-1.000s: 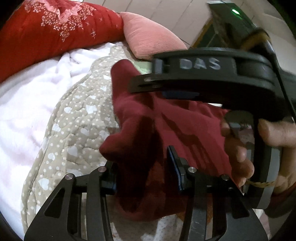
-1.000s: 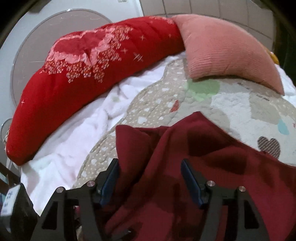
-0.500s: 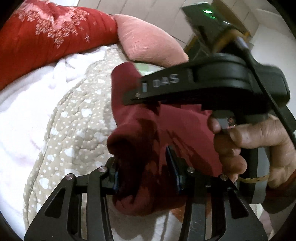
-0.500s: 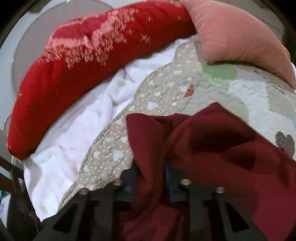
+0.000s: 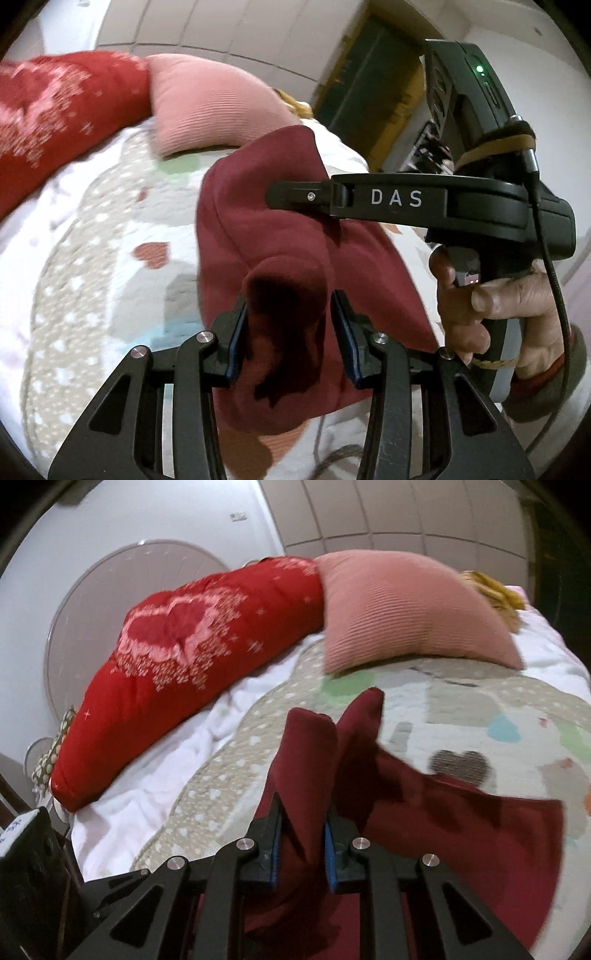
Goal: Fold small clothes
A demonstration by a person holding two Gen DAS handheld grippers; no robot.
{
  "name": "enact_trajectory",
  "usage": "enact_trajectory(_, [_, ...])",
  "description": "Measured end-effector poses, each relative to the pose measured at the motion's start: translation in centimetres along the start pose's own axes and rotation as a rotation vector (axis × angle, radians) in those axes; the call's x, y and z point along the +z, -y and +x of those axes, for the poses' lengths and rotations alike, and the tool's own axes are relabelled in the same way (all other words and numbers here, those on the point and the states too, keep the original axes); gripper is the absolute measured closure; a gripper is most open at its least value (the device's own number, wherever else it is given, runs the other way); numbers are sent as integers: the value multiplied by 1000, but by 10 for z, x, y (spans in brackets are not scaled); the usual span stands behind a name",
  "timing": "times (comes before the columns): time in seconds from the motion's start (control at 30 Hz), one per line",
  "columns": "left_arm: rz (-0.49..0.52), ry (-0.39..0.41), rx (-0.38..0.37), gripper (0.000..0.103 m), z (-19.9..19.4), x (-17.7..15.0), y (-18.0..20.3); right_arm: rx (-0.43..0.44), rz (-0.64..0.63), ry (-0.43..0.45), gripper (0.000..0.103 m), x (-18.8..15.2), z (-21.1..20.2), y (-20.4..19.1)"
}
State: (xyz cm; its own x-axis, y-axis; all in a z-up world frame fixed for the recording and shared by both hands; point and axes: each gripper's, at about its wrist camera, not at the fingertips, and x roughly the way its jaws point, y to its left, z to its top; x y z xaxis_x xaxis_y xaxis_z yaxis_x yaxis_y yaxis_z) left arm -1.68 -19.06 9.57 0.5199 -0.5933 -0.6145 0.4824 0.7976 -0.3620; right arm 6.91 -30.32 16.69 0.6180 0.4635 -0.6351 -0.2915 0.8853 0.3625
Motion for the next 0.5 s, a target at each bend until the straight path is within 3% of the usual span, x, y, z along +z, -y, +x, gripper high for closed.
enact_trajectory(0.3, [116,-65,-68,62,40,2,74,-74,108,37,88,-31,-55,91])
enact_trajectory(0.5, [181,-71,-98,62,29,-1,96,-124,172,38,90,-57,-71,143])
